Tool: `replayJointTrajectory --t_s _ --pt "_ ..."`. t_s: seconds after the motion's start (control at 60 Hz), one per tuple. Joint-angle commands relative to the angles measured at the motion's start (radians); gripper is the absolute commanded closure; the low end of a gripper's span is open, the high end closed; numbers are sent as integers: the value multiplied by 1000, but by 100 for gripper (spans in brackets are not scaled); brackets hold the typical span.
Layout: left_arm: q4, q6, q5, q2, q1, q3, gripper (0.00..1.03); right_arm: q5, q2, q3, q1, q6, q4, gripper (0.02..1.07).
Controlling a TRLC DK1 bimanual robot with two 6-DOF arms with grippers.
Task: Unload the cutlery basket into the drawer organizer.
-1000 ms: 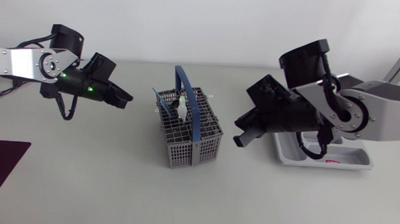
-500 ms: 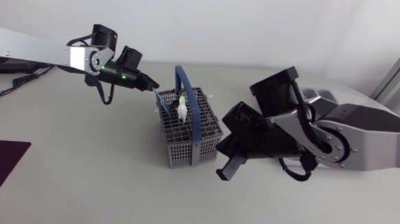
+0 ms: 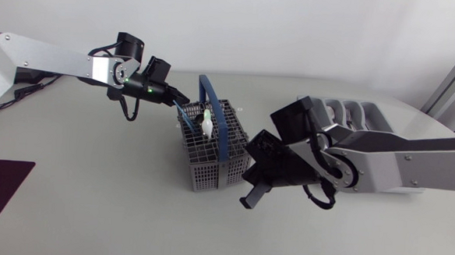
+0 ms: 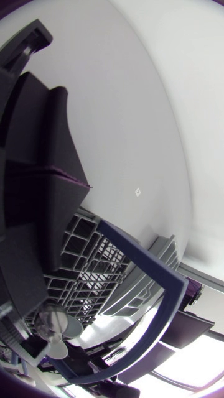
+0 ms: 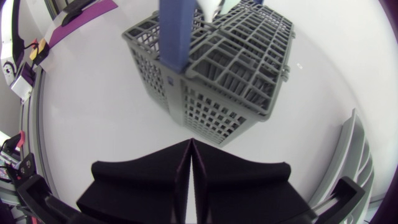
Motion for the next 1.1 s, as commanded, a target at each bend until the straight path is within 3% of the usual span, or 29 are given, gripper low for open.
replayJointTrajectory --t_s 0.0,0.4,0.683,0.9,1.083 --pt "-23 20 15 -33 -2 -71 93 0 22 31 -36 -10 16 101" --pt "-35 121 15 -259 9 -384 93 -2 54 112 -135 -18 29 101" --pt "-33 174 15 -461 -29 -607 93 -6 140 233 -207 -18 28 101" --pt "-43 177 4 -553 -75 -674 93 3 192 301 -236 -15 19 101" --pt "-41 186 -12 -592 -39 -680 93 1 63 203 -277 -16 -14 101"
